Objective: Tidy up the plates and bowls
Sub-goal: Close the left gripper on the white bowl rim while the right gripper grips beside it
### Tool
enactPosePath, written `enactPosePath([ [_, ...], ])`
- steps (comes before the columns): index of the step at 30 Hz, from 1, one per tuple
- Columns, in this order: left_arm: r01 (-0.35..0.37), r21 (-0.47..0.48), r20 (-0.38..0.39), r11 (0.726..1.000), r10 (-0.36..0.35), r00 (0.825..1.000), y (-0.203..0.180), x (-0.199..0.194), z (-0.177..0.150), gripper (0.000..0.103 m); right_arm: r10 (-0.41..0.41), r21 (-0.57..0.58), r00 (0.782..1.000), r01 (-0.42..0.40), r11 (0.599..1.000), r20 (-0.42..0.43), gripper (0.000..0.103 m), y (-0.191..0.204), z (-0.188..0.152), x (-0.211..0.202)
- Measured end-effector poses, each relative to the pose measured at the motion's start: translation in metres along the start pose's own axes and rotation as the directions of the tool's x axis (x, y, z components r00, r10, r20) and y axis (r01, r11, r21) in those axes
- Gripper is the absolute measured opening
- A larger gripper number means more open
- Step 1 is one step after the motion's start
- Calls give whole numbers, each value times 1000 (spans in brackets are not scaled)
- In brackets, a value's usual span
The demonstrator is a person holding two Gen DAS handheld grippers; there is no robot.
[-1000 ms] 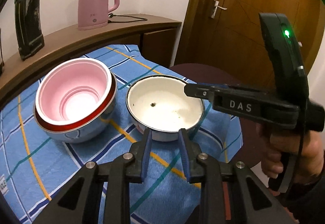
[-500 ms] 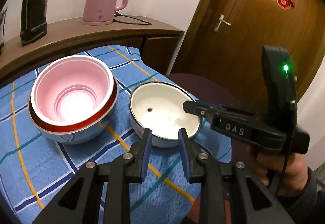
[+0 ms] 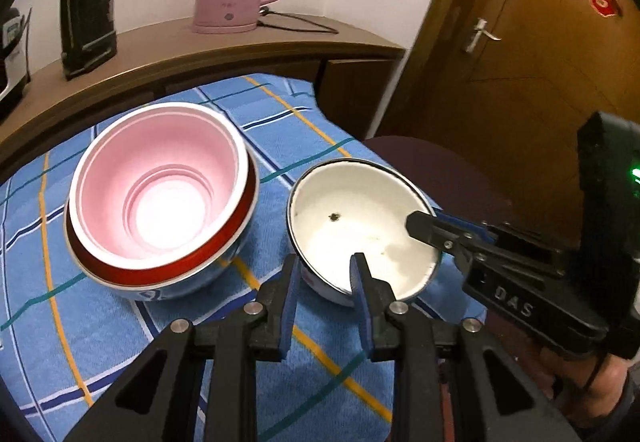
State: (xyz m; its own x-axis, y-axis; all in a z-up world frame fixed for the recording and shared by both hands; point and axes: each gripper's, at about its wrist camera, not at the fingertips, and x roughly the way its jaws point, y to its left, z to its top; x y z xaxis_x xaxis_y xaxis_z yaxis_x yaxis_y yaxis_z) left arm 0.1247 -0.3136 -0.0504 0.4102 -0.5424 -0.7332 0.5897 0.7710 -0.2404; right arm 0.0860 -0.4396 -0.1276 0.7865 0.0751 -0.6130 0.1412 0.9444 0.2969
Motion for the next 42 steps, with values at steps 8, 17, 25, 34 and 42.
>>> enactPosePath([
  [8, 2, -24, -9, 1000, -2, 1000, 1, -2, 1, 21, 47, 71, 999, -46, 996, -18, 12, -13, 0, -3],
  [17, 26, -37, 8, 999, -26, 1000, -1, -21, 4, 21, 56, 50, 998, -55, 997, -7, 12, -2, 6, -20],
  [25, 22, -27, 53, 999, -20, 998, 0, -41, 9, 21, 63, 19, 997, -64, 998, 41, 12, 12, 15, -43],
  [34, 10, -30, 106, 1000, -6, 994, 11, -68, 15, 21, 77, -34, 993, -75, 997, 85, 12, 40, 31, -62],
  [42, -8, -37, 160, 999, 13, 987, 25, -91, 25, 21, 95, -75, 989, -87, 993, 111, 12, 69, 49, -69],
])
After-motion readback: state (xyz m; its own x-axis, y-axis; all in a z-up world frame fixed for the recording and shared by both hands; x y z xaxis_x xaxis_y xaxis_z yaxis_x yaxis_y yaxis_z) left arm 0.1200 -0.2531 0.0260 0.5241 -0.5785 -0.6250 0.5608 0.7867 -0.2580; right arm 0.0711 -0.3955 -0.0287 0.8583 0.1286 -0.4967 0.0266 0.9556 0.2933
